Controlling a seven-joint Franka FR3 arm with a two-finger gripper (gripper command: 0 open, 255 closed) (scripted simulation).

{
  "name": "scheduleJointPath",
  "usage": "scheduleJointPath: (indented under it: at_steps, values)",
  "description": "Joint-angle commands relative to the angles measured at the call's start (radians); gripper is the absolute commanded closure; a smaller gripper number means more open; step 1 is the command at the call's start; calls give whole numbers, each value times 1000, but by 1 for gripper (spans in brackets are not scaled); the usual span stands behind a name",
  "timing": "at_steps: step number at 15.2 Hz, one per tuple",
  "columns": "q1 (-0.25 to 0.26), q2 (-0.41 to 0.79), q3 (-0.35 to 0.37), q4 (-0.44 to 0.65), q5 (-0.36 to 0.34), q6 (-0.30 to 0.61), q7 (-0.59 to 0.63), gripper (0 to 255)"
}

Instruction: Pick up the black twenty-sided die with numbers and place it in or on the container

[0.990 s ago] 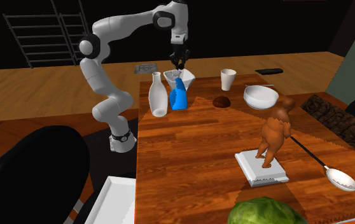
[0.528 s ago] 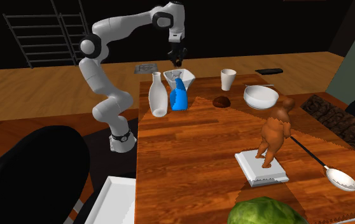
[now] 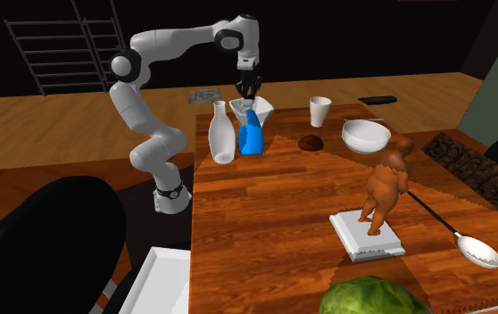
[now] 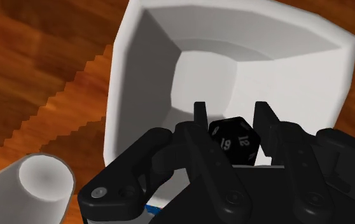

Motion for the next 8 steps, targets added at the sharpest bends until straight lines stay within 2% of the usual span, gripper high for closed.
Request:
scheduleJointPath:
  at_steps: [1,8]
  values:
    - [6,-11,4,-34,8,24,-7,255]
    - [7,-14,7,-46,11,33,-10,255]
